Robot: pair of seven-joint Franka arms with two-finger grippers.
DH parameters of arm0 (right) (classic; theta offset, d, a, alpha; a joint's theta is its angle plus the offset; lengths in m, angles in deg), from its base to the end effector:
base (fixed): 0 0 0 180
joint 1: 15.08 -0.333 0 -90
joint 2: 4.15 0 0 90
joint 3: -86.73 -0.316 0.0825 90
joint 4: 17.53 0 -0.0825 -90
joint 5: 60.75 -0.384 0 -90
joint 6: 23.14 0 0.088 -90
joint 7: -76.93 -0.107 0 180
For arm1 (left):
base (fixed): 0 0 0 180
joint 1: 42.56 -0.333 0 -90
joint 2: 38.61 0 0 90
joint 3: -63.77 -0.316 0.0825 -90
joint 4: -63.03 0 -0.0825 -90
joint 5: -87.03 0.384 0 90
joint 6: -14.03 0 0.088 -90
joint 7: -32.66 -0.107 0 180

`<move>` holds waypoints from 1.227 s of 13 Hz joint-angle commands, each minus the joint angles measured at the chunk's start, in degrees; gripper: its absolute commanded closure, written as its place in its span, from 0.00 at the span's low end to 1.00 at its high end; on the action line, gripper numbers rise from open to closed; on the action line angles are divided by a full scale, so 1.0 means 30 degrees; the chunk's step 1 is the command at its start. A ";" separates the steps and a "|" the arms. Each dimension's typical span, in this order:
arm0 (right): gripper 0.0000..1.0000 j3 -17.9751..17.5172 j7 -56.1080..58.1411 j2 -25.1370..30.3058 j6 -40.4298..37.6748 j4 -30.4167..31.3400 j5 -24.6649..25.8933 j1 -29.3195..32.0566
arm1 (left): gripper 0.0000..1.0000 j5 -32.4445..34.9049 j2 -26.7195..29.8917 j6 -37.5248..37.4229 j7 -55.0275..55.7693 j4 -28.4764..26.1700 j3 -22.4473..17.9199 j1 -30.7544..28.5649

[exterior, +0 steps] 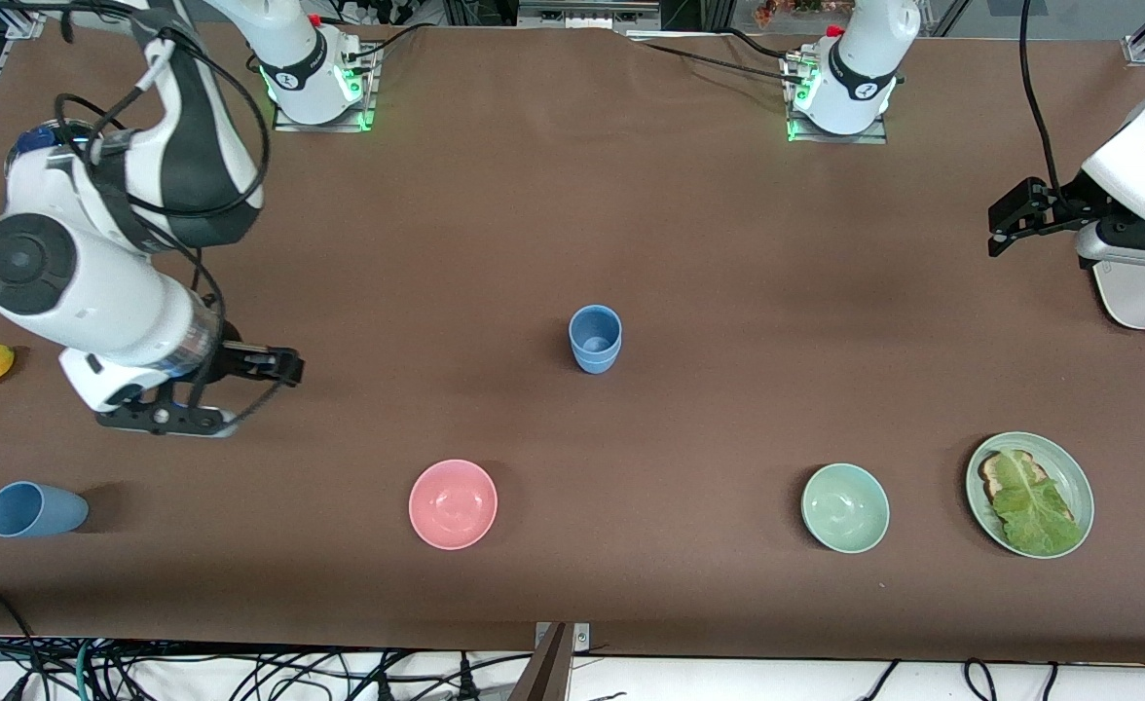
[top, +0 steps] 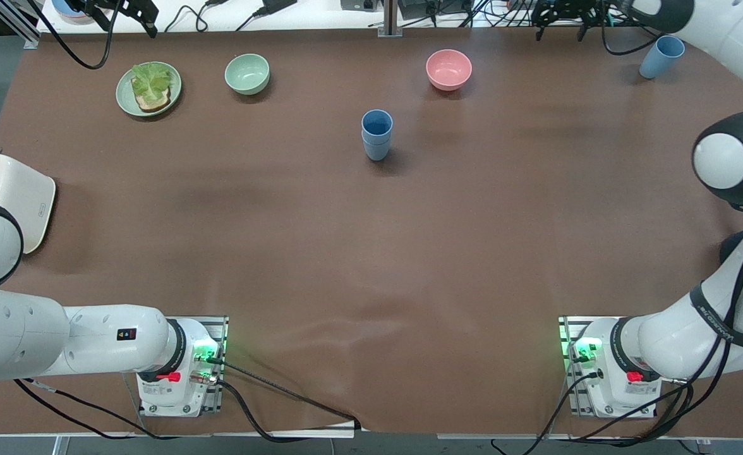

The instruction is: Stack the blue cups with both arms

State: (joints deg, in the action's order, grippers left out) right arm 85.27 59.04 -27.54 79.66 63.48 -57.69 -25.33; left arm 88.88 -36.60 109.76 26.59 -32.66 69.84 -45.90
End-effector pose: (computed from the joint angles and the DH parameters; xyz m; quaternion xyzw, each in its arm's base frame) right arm 0.6660 0.1306 0.4654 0.9985 -0.0486 -0.0081 0.0237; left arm 0.5512 -0.0241 0.6056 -0.9966 0.0780 -0.0173 0.0185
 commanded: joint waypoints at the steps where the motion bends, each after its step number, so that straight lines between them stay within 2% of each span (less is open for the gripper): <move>1: 0.00 0.0017 0.0161 0.2927 0.1268 0.3811 -0.0055 0.1006 | 0.00 -0.0207 -0.0025 -0.0270 -0.0381 0.0316 0.0143 -0.0205; 5: 0.00 -0.0012 0.1180 0.5884 0.0860 0.6009 -0.0054 0.3029 | 0.00 -0.0236 -0.0025 -0.0270 -0.0381 0.0316 0.0143 -0.0205; 8: 0.00 0.0046 0.2767 0.7206 -0.0895 0.6102 -0.0259 0.3794 | 0.00 -0.0236 -0.0025 -0.0299 -0.0410 0.0316 0.0114 -0.0234; 12: 0.00 0.0163 0.3320 0.7884 -0.3996 0.4730 -0.0640 0.3853 | 0.00 -0.0236 -0.0025 -0.0299 -0.1346 0.0316 0.0143 -0.0205; 16: 0.00 0.0925 0.3940 0.7709 -0.6547 0.2768 -0.0669 0.3678 | 0.00 -0.0265 0.0004 -0.0299 -0.1787 0.0346 0.0172 -0.0175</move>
State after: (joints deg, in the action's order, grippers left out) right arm 87.21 69.34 -3.74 64.09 75.53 -58.47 -14.29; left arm 88.85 -36.60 109.76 23.09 -32.66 69.90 -45.90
